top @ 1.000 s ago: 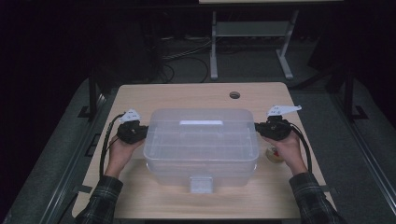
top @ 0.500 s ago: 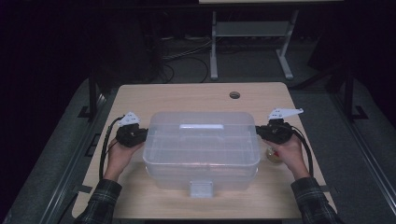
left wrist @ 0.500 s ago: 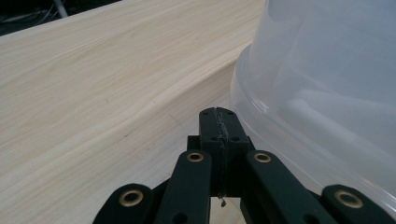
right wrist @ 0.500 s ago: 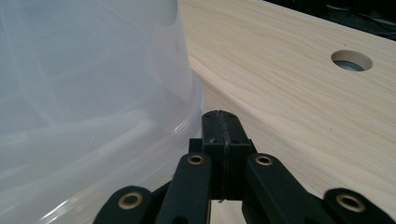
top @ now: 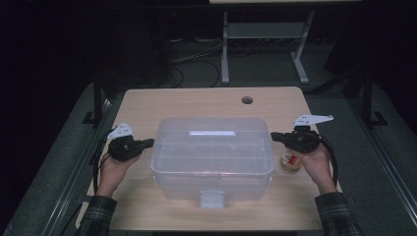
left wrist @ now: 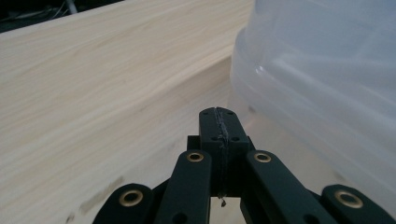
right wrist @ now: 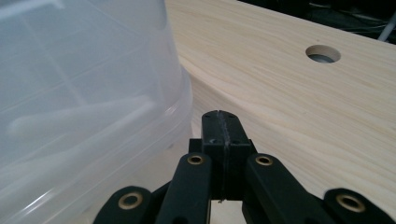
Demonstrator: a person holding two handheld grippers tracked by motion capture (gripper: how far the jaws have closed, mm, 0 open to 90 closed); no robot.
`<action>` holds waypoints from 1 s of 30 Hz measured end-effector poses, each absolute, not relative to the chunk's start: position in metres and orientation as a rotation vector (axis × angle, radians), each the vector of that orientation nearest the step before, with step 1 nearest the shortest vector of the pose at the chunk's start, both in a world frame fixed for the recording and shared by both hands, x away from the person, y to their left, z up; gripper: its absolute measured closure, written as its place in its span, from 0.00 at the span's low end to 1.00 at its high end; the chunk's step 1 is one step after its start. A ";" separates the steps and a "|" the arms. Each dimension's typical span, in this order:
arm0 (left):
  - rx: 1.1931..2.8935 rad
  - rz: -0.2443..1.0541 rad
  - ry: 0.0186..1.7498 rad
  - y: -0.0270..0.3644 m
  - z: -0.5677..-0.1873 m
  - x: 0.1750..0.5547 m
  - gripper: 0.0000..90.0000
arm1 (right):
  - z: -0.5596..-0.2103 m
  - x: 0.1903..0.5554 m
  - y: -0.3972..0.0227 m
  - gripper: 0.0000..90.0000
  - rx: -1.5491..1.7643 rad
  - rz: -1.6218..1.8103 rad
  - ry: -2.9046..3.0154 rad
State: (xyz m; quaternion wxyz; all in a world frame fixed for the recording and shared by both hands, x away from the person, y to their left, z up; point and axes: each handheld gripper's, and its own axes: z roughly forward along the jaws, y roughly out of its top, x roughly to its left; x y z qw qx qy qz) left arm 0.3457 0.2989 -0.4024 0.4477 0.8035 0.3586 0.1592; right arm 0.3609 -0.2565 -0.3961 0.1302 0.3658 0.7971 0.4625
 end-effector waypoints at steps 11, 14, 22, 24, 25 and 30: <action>1.994 0.348 0.875 0.313 -0.407 0.302 1.00 | -0.384 0.332 -0.275 1.00 1.042 1.353 2.314; 1.996 0.339 0.871 0.313 -0.408 0.296 1.00 | -0.382 0.328 -0.276 1.00 1.041 1.352 2.322; 1.997 0.315 0.859 0.313 -0.412 0.274 1.00 | -0.371 0.316 -0.279 0.94 1.015 1.387 2.322; 1.998 0.312 0.857 0.313 -0.413 0.269 1.00 | -0.367 0.314 -0.279 0.90 1.002 1.397 2.322; 2.001 0.312 0.861 0.314 -0.415 0.267 1.00 | -0.364 0.312 -0.279 0.87 0.995 1.405 2.323; 2.011 0.309 0.883 0.317 -0.421 0.262 0.90 | -0.355 0.310 -0.277 0.78 0.972 1.429 2.328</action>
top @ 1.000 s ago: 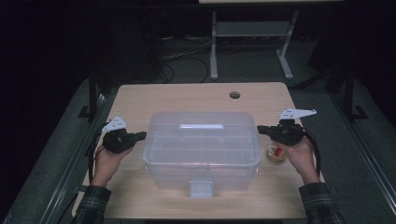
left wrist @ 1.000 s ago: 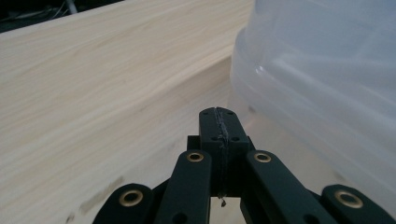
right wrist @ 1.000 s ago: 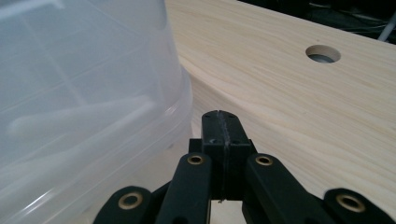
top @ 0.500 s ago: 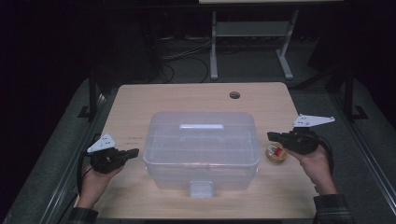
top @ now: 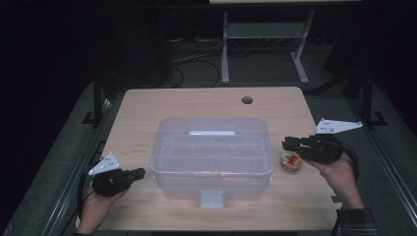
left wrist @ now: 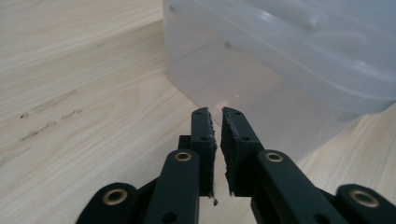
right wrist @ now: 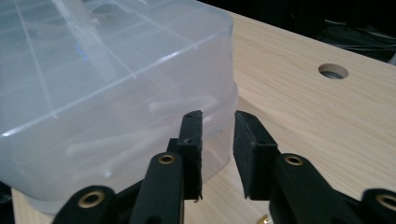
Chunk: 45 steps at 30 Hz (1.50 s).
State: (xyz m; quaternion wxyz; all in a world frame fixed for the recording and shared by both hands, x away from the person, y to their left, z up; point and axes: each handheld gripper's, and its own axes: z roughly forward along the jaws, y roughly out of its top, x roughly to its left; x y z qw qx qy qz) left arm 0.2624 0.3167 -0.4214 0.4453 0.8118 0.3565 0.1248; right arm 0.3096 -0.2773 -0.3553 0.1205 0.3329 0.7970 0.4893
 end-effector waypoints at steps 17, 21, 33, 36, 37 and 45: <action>2.043 0.306 0.912 0.314 -0.428 0.260 0.53 | -0.327 0.314 -0.254 0.62 0.843 1.544 2.356; 2.059 0.303 0.911 0.313 -0.429 0.261 0.46 | -0.324 0.317 -0.242 0.59 0.816 1.552 2.378; 2.077 0.315 0.915 0.310 -0.430 0.262 0.30 | -0.313 0.327 -0.215 0.57 0.733 1.536 2.441; 2.074 0.309 0.914 0.310 -0.430 0.262 0.27 | -0.312 0.328 -0.211 0.57 0.718 1.533 2.447; 2.077 0.311 0.912 0.309 -0.431 0.262 0.27 | -0.311 0.328 -0.209 0.57 0.715 1.531 2.454; 2.089 0.308 0.907 0.308 -0.432 0.262 0.26 | -0.307 0.331 -0.191 0.56 0.662 1.521 2.486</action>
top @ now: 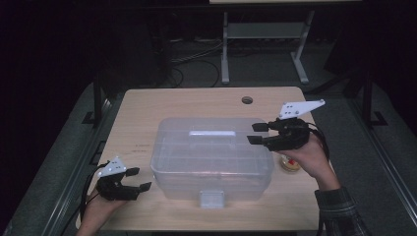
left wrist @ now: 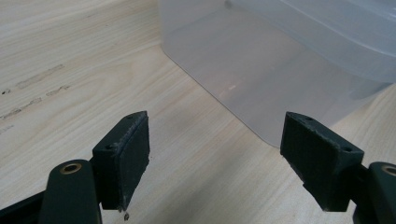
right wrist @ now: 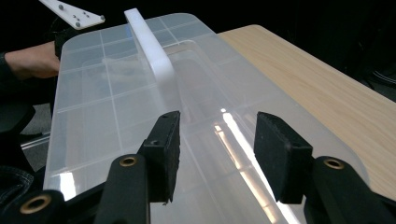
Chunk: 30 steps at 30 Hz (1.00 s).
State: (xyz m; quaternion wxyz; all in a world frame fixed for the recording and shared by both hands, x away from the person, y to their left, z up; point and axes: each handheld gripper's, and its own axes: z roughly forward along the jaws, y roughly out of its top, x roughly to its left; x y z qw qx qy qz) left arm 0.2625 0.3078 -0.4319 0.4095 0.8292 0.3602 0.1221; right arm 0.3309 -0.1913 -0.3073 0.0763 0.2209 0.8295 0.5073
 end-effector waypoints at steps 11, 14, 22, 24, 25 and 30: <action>2.085 0.309 0.905 0.309 -0.431 0.262 0.26 | -0.304 0.334 -0.168 0.60 0.575 1.512 2.544; 2.085 0.309 0.906 0.309 -0.431 0.262 0.26 | -0.302 0.333 -0.163 0.61 0.551 1.513 2.557; 2.084 0.310 0.903 0.309 -0.431 0.262 0.26 | -0.302 0.334 -0.154 0.64 0.512 1.507 2.589; 2.087 0.310 0.901 0.309 -0.431 0.262 0.26 | -0.303 0.335 -0.150 0.67 0.498 1.496 2.611; 2.087 0.310 0.901 0.309 -0.431 0.262 0.26 | -0.303 0.335 -0.150 0.67 0.498 1.496 2.611; 2.087 0.311 0.900 0.309 -0.431 0.262 0.26 | -0.306 0.336 -0.146 0.72 0.472 1.485 2.626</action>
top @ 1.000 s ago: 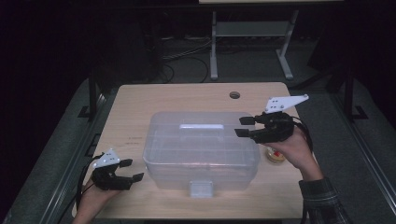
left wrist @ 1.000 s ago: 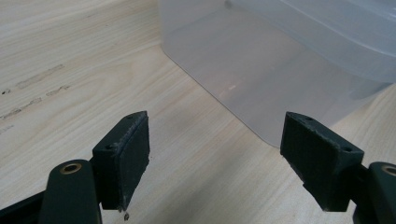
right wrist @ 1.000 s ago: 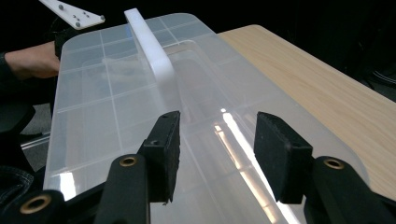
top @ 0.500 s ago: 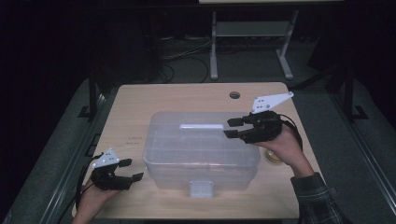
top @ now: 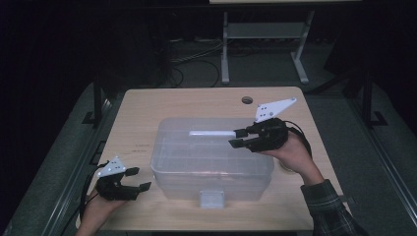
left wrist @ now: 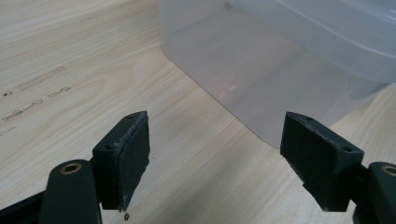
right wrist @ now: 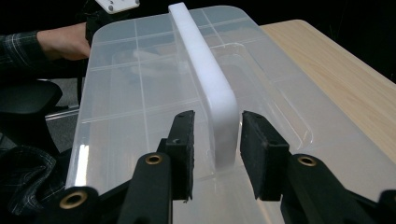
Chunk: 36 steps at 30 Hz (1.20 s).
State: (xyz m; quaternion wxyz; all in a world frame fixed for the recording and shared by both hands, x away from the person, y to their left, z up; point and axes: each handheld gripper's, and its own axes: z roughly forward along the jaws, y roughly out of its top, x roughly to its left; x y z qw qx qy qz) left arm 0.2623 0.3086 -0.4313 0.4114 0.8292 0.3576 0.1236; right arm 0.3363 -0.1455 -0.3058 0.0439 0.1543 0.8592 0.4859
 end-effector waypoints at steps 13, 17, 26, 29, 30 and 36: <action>2.089 0.313 0.892 0.308 -0.432 0.262 0.26 | -0.306 0.339 -0.146 0.83 0.449 1.505 2.614; 2.087 0.317 0.891 0.308 -0.432 0.262 0.26 | -0.306 0.339 -0.147 0.84 0.441 1.505 2.613; 2.085 0.321 0.885 0.308 -0.431 0.262 0.26 | -0.307 0.342 -0.148 0.86 0.425 1.531 2.615; 2.085 0.320 0.885 0.308 -0.431 0.262 0.26 | -0.307 0.344 -0.149 0.86 0.427 1.538 2.618; 2.084 0.322 0.885 0.308 -0.431 0.262 0.26 | -0.307 0.346 -0.149 0.86 0.436 1.546 2.626; 2.086 0.323 0.882 0.308 -0.430 0.261 0.26 | -0.305 0.348 -0.149 0.86 0.449 1.551 2.634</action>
